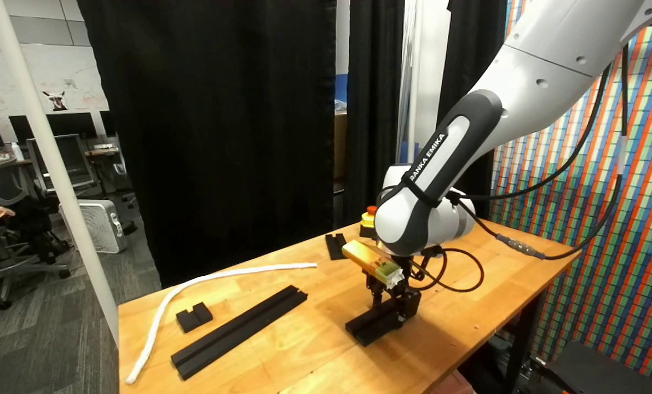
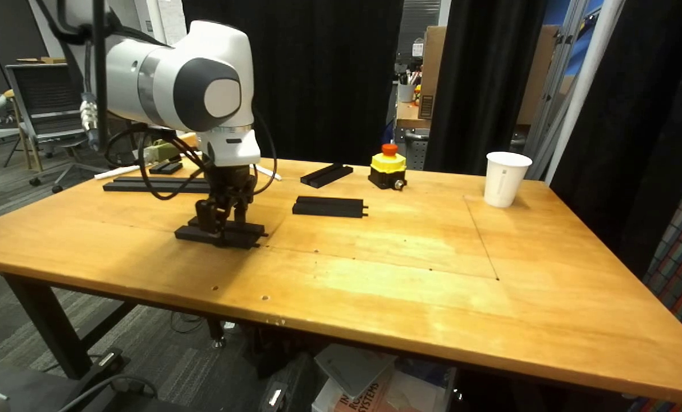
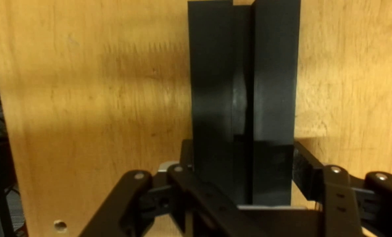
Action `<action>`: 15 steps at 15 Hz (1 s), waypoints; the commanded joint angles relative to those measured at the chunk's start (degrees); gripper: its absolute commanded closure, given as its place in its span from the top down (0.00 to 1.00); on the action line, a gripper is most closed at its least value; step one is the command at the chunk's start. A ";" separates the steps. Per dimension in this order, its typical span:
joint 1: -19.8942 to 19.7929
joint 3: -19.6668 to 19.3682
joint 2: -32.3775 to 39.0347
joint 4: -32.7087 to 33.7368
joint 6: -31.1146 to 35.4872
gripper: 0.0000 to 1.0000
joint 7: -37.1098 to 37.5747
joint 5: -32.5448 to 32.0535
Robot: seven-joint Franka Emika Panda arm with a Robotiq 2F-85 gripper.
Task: Attach some of the black objects at their width to make one long black strip
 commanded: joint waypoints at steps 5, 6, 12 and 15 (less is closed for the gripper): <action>-3.70 -3.02 -2.72 1.42 -2.87 0.46 -11.68 2.91; -3.95 -3.55 -3.00 2.12 -3.59 0.46 -12.50 2.46; -4.27 -5.55 -1.40 12.10 -11.31 0.46 -15.16 -0.32; -3.87 -5.23 1.32 19.12 -15.34 0.46 -16.15 -0.53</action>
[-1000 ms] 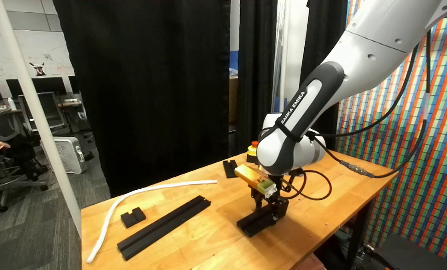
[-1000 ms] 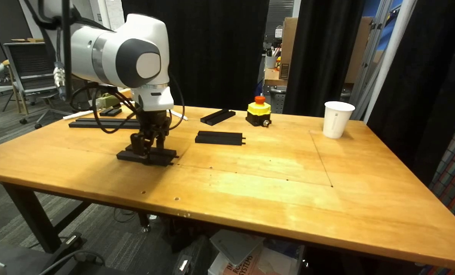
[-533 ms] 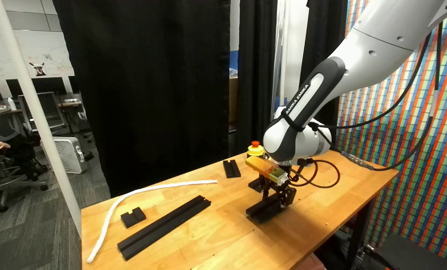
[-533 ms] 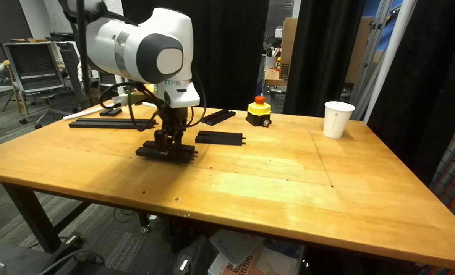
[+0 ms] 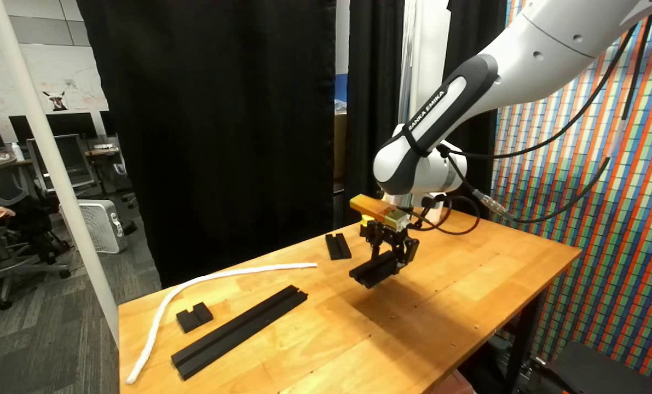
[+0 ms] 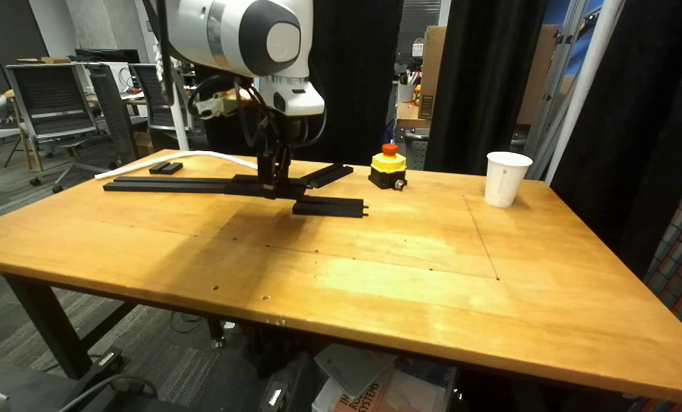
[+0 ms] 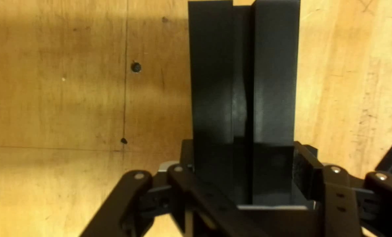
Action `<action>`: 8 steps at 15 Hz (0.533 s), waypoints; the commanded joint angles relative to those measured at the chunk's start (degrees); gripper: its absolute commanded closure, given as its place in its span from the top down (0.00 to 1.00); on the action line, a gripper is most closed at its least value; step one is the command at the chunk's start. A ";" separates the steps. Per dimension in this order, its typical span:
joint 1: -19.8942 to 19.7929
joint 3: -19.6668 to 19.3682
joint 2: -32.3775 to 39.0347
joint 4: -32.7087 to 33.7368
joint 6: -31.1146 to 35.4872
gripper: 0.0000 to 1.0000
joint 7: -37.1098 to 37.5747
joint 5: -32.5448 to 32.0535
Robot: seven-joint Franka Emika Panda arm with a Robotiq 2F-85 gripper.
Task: Attach some of the black objects at their width to make one long black strip
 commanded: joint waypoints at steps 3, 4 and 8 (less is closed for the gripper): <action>1.29 0.53 5.95 13.95 -7.68 0.46 -1.10 -1.19; 1.67 0.65 7.14 15.94 -8.34 0.46 -0.87 -1.33; 3.23 0.49 11.82 23.41 -11.08 0.46 -0.43 -2.41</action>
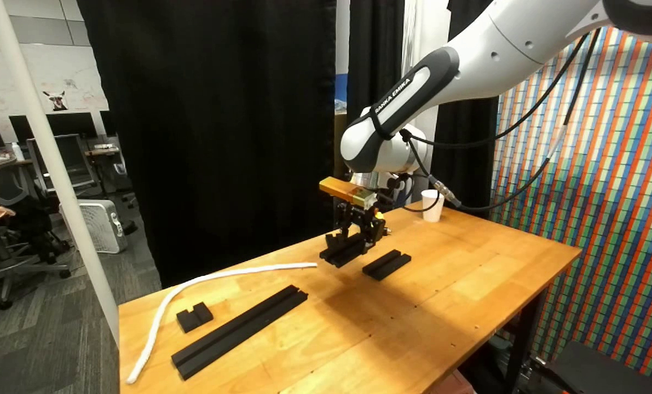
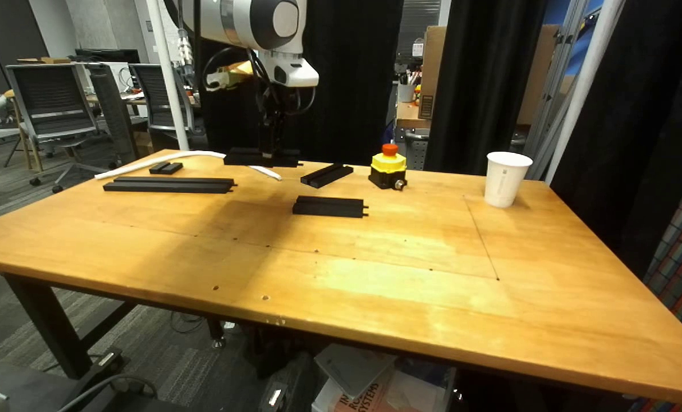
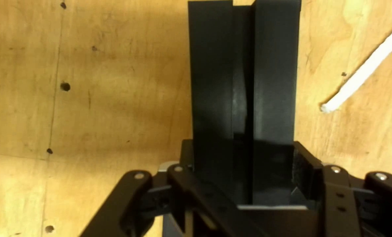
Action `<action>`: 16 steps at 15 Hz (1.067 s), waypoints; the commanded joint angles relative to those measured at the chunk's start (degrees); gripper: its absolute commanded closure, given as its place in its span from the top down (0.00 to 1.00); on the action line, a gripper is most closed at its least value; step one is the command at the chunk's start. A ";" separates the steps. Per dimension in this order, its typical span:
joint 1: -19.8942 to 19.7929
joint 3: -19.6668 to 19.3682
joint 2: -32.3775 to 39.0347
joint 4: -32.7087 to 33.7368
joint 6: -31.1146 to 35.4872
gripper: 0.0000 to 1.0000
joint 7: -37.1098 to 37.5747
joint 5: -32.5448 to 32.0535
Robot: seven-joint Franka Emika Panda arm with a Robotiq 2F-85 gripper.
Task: Attach some of the black objects at their width to make one long black strip
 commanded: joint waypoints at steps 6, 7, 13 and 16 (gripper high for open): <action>2.84 -0.88 12.27 18.12 -7.18 0.46 2.63 -2.40; 3.26 -1.10 13.70 19.92 -7.85 0.46 3.41 -2.61; 5.48 -2.00 19.83 27.94 -11.94 0.46 9.25 -4.20; 6.04 -2.01 22.21 31.00 -15.11 0.46 11.96 -4.60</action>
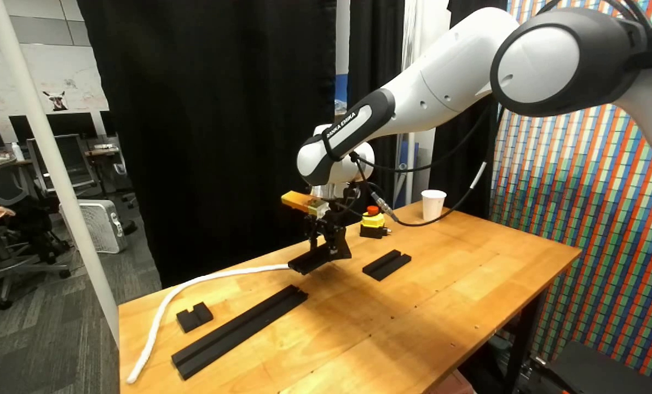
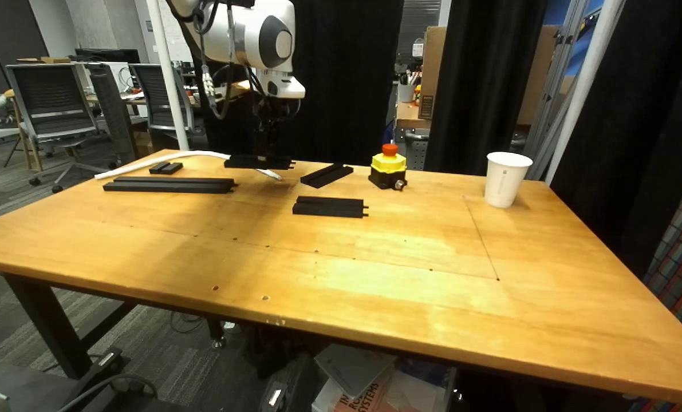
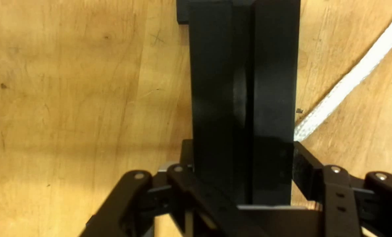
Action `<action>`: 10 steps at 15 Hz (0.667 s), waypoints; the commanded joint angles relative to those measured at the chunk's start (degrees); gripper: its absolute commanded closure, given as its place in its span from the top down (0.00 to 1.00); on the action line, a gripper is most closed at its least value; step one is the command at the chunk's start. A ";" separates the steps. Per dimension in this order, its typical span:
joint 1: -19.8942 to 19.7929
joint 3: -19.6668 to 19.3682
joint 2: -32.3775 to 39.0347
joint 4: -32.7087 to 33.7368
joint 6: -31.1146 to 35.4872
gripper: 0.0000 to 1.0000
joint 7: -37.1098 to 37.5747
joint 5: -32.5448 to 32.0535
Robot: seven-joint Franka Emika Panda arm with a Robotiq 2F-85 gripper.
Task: Attach some of the black objects at their width to make one long black strip
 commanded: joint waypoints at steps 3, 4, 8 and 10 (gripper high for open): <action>1.77 -1.10 4.62 7.59 -6.57 0.46 5.69 -1.50; 1.84 -1.10 4.91 7.83 -6.96 0.46 6.14 -1.57; 1.92 -1.33 5.61 7.96 -7.05 0.46 7.42 -2.39; 1.79 -1.45 5.74 7.67 -6.88 0.46 7.45 -2.94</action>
